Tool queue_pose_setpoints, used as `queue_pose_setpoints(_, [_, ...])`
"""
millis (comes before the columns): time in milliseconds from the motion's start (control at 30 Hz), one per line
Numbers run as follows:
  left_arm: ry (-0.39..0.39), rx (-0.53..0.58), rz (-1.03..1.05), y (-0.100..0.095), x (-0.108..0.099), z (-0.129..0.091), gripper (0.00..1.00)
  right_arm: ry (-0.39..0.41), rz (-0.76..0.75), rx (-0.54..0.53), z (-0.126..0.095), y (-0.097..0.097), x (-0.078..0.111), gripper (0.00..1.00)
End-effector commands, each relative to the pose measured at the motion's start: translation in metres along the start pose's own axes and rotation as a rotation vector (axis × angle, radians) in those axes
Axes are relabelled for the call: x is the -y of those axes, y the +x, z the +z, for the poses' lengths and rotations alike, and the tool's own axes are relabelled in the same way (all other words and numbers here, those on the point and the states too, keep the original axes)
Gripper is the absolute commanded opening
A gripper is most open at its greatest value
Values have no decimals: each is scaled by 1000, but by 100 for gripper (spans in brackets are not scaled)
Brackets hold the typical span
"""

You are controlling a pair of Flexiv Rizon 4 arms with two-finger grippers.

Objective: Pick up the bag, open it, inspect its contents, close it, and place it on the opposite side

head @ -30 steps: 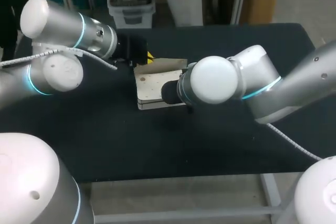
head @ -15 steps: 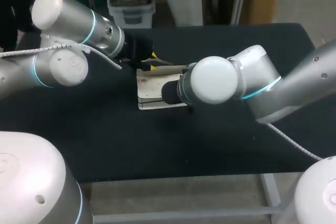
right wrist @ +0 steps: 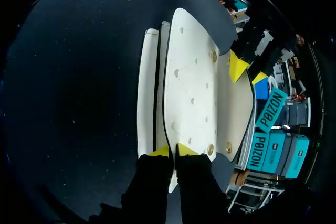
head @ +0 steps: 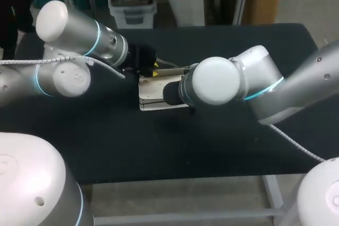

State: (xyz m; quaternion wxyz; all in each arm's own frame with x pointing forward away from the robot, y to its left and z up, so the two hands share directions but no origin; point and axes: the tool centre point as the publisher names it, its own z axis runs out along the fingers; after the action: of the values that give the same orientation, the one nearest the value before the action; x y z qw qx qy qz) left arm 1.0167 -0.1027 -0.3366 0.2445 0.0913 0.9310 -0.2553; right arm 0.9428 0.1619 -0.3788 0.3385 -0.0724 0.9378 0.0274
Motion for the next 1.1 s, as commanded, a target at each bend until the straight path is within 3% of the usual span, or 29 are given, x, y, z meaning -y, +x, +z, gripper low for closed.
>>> queue_pose_setpoints(33, [-24, -27, -7, -11, 1, 14, 27, 0, 0, 5, 1, 2, 0, 0])
queue_pose_setpoints(467, [-58, -74, -51, -20, -11, 26, 17, 0, 0, 5, 1, 2, 0, 0])
queue_pose_setpoints(600, [-62, -83, -57, -21, -12, 27, 0, 0, 0, 5, 1, 2, 0, 0])
queue_pose_setpoints(1100, [-51, -116, -90, -27, -15, 21, 0, 0, 0, 5, 1, 2, 0, 0])
